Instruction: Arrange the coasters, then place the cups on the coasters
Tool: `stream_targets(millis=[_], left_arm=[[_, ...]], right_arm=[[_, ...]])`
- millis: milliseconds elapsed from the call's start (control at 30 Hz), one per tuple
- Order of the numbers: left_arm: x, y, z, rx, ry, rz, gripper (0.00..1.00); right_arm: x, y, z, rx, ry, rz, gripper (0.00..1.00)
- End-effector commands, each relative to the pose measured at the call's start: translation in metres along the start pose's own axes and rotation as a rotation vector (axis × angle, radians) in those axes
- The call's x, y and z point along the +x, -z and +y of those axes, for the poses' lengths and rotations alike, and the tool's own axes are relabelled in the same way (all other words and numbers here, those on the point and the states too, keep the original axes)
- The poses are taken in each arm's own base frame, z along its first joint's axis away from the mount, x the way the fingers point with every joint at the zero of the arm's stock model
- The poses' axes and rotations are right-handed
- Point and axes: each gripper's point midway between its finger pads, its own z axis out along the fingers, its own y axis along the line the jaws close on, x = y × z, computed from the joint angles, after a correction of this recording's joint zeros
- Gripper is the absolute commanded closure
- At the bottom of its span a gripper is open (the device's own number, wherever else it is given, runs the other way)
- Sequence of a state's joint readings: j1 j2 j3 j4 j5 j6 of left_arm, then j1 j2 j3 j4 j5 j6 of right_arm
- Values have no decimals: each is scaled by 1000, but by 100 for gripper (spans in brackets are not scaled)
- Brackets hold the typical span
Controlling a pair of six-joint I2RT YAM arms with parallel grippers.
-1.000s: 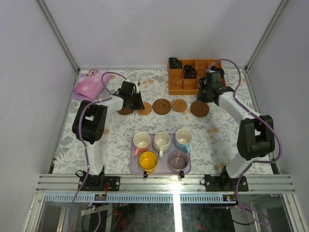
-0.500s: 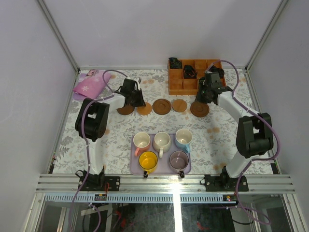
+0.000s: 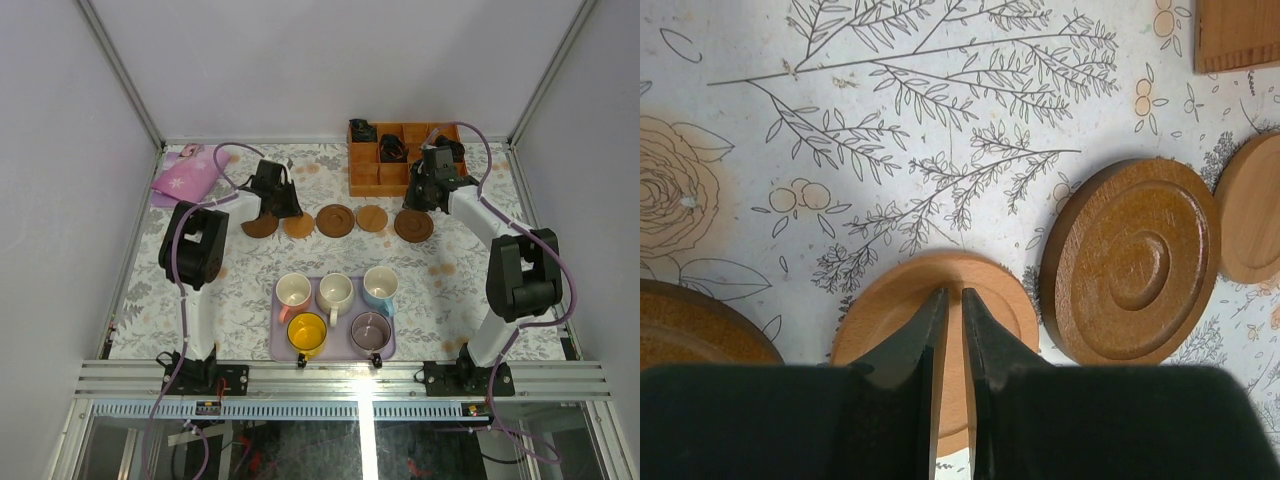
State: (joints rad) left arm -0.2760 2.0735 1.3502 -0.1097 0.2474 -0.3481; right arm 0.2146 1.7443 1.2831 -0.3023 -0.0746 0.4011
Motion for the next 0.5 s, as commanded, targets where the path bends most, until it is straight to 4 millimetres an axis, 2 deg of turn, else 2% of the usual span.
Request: stream_targets(millis=[0, 300, 467], left_arm=[[-3, -10, 4, -29, 4, -7, 90], [-22, -14, 1, -33, -29, -39, 90], [-25, -11, -1, -31, -34, -43, 90]], right_arm=[[-21, 3, 12, -48, 26, -42, 100], [-24, 2, 14, -54, 31, -44, 100], [-22, 1, 14, -56, 35, -38, 100]])
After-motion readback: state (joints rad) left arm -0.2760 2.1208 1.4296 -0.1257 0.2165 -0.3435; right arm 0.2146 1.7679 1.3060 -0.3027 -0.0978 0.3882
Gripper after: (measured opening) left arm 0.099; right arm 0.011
